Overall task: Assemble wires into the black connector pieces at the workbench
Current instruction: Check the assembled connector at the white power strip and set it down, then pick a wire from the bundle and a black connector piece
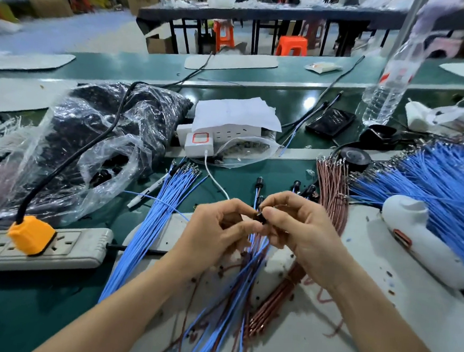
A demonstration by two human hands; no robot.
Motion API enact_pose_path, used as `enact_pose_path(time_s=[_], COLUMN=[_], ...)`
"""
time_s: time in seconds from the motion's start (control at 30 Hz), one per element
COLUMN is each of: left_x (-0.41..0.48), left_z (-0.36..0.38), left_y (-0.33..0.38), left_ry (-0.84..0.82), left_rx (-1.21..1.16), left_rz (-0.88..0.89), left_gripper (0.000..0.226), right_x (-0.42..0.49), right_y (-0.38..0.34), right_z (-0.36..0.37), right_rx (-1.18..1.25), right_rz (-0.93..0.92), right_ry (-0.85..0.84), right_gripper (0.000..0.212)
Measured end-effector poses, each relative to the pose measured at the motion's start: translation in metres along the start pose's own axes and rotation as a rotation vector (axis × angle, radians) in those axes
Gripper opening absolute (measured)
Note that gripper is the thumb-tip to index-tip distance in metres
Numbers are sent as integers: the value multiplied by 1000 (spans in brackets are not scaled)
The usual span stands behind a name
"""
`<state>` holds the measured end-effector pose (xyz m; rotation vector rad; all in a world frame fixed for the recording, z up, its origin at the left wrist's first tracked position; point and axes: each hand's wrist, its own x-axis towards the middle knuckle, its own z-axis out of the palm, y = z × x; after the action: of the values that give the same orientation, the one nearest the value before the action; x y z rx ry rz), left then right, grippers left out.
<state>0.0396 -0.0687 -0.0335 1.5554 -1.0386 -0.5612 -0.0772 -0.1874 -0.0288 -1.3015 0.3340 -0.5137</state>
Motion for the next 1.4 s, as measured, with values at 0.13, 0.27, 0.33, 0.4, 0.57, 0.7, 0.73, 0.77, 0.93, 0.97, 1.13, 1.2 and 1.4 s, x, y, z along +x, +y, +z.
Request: enact_pose_path(time_s=[0.13,0.27,0.33,0.4,0.57,0.7,0.73,0.77,0.93,0.97,1.13,1.2,1.4], left_x=[-4,-31,-51,-69,-49,-10,-6,-4,-2,-3,-17,-25,-47], left_z=[-4,-12,-19,-29,-56,-76,-78,-80,-83,-84,-87,-85,-67], left_y=[22,53,63,69,45,11,6,4,8,10,21,27,32], left_ry=[-71,-156,-307,-451,-239,-37,-44,-49,-42,-13,227,316,394], left_rx=[37,219,389,505,1001,1249,1283,1308,1285,1275,1167,1089,910], left_rz=[-127,-146,-197,-260,-152,-332,-361,-382,-442,-439,-313,-234,107], left_gripper=[12,28,28,27,16,17,14,11,23,21,16,13,14], right_x=[5,9,11,11,13,11,10,9,9,8,3,-1,-3], right_y=[-4,-1,0,1,11,15,16,17,19,19,16,13,6], right_z=[-13,-23,-27,-33,-32,-24,-23,-23,-20,-20,-7,3,36], right_rx=[70,36,-64,-275,-771,-1014,-1029,-1041,-1048,-1048,-949,-844,-435], right_rz=[-165,-272,-290,-329,-102,-98,-98,-102,-206,-228,-433,-488,-115], right_ry=[493,761,856,928,551,459,457,458,500,504,527,491,72], right_gripper=[20,19,17,8,43,57,56,55,47,45,23,13,15])
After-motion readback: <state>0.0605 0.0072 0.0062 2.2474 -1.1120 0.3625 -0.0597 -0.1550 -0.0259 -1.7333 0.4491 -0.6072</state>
